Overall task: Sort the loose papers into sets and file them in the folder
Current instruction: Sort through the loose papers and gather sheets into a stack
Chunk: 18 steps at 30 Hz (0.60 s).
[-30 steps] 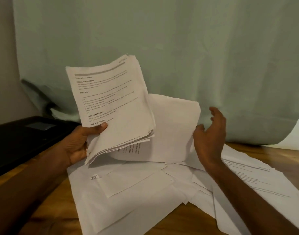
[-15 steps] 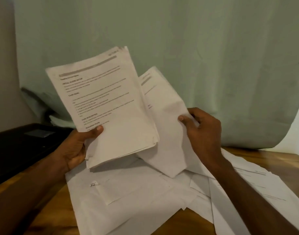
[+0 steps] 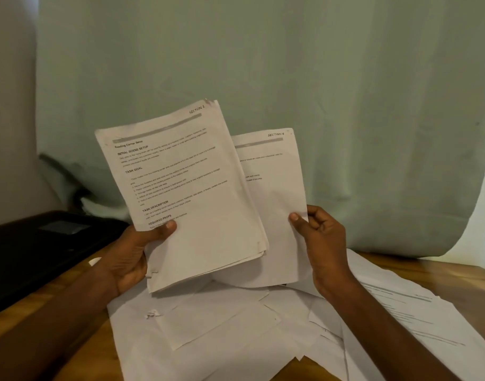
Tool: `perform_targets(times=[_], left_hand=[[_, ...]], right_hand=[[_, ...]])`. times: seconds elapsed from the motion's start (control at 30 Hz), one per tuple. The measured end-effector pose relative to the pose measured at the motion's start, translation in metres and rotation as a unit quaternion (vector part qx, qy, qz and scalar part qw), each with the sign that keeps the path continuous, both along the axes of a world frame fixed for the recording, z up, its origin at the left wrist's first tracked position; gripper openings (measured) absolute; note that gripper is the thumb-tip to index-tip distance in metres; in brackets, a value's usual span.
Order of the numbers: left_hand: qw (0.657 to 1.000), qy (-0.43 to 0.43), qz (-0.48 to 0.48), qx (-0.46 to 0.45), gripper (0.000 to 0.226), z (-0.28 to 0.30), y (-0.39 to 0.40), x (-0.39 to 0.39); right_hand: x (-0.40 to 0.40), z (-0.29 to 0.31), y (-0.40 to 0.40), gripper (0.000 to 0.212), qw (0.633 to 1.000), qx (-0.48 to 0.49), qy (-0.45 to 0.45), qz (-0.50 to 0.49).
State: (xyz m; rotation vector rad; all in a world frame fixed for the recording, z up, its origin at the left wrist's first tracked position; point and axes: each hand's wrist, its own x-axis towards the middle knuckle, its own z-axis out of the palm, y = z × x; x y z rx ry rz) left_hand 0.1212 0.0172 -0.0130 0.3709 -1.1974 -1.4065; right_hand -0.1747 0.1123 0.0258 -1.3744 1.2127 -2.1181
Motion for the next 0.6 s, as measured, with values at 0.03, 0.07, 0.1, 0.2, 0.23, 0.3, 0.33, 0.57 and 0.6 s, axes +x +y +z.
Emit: perform_targets(times=[0.03, 0.07, 0.1, 0.2, 0.23, 0.3, 0.33, 0.57, 0.6], left_hand=[[1.0, 0.001, 0.0, -0.001, 0.058, 0.0, 0.0, 0.0], [1.0, 0.002, 0.002, -0.002, 0.058, 0.0, 0.0, -0.001], [1.0, 0.001, 0.006, -0.003, 0.059, 0.0, 0.001, -0.001], [1.0, 0.001, 0.008, -0.002, 0.059, 0.0, 0.001, -0.001], [1.0, -0.001, 0.004, -0.001, 0.059, 0.0, 0.002, 0.0], [1.0, -0.01, -0.009, 0.001, 0.059, -0.001, 0.002, 0.0], [1.0, -0.017, -0.017, 0.0, 0.06, -0.002, 0.002, 0.001], [0.995, -0.085, -0.032, -0.028, 0.061, -0.002, 0.003, -0.002], [0.995, -0.093, -0.016, -0.035, 0.058, -0.001, 0.003, -0.001]], right_hand=[[0.001, 0.0, 0.0, 0.01, 1.0, -0.001, 0.002, 0.001], [0.002, 0.0, 0.0, 0.01, 1.0, -0.003, 0.004, 0.001], [0.003, 0.001, 0.001, 0.01, 1.0, -0.004, 0.005, 0.001], [0.004, 0.001, 0.003, 0.01, 1.0, -0.006, 0.001, 0.003], [0.006, 0.001, 0.003, 0.01, 1.0, -0.004, -0.007, 0.009], [0.008, -0.001, 0.003, 0.012, 0.998, 0.004, -0.056, 0.041], [0.01, -0.002, 0.002, 0.014, 0.993, 0.008, -0.096, 0.065], [0.016, -0.005, -0.002, 0.028, 0.966, 0.043, -0.175, 0.184], [0.016, -0.005, -0.002, 0.031, 0.965, 0.057, -0.161, 0.198]])
